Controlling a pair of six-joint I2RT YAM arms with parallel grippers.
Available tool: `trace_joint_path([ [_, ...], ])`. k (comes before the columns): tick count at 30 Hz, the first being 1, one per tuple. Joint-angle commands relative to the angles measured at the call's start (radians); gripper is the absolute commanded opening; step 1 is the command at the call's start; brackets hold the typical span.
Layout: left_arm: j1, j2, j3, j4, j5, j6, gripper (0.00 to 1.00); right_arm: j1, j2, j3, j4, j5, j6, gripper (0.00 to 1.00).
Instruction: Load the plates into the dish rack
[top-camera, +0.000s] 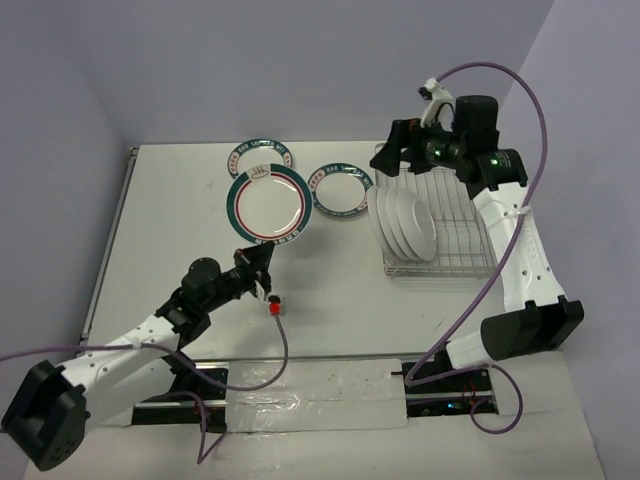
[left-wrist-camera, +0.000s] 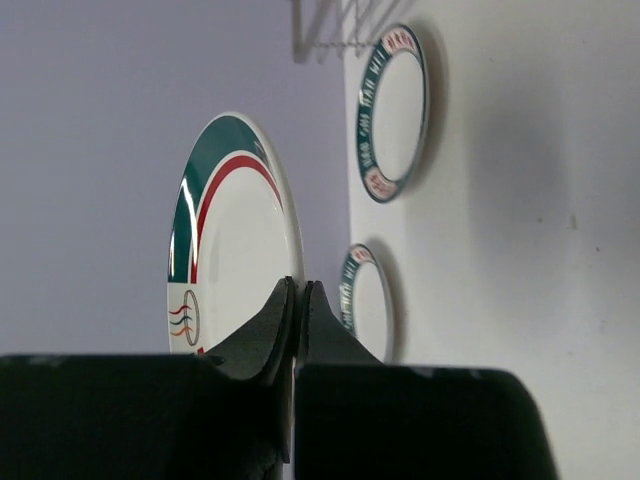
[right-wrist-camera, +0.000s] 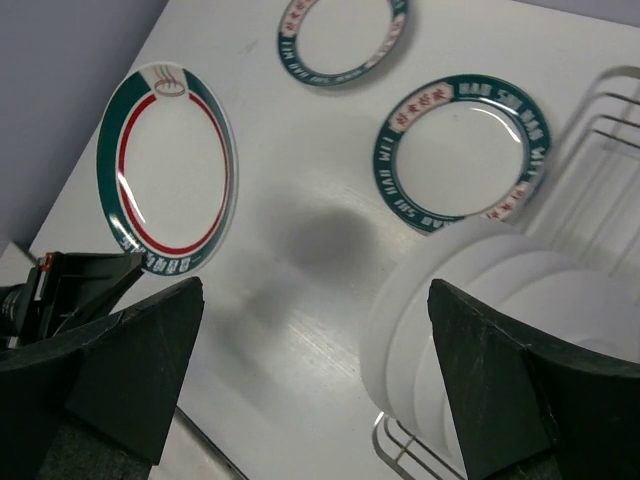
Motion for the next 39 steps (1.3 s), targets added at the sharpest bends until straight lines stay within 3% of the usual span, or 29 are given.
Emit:
trace_joint_path([
  [1,-0.013,-0.114,0.005,-0.075,0.146,0.177,0.00,0.083,0.048,0.085,-0.019,-0.004,-0.027,1.00],
  [5,-0.032,-0.171,0.037,-0.152,0.221,0.238,0.00,0.183,0.087,0.122,-0.045,0.017,-0.036,1.00],
  [17,-0.058,-0.148,0.120,-0.207,0.301,0.277,0.00,0.352,0.208,0.131,-0.125,0.033,-0.105,1.00],
  [21,-0.058,-0.158,0.114,-0.210,0.322,0.286,0.00,0.359,0.245,0.128,-0.143,0.019,-0.127,0.92],
  [24,-0.056,-0.162,0.115,-0.210,0.336,0.285,0.00,0.359,0.260,0.131,-0.151,-0.001,-0.136,0.77],
  [27,-0.058,-0.158,0.112,-0.189,0.339,0.283,0.00,0.359,0.265,0.133,-0.152,-0.025,-0.134,0.53],
  [32,-0.058,-0.142,0.105,-0.126,0.335,0.254,0.00,0.359,0.252,0.125,-0.149,-0.050,-0.133,0.31],
  [33,-0.058,-0.139,0.103,-0.112,0.332,0.251,0.00,0.359,0.251,0.125,-0.156,-0.064,-0.133,0.14],
  [34,-0.058,-0.129,0.097,-0.079,0.327,0.249,0.00,0.359,0.243,0.125,-0.156,-0.067,-0.131,0.04],
  [35,-0.058,-0.122,0.098,-0.068,0.321,0.245,0.00,0.358,0.237,0.125,-0.156,-0.068,-0.127,0.00],
  [38,-0.058,-0.093,0.111,-0.027,0.278,0.213,0.35,0.358,0.196,0.122,-0.143,-0.046,-0.116,0.00],
  [39,-0.058,-0.087,0.112,-0.011,0.267,0.196,0.64,0.355,0.179,0.120,-0.130,-0.027,-0.111,0.00],
])
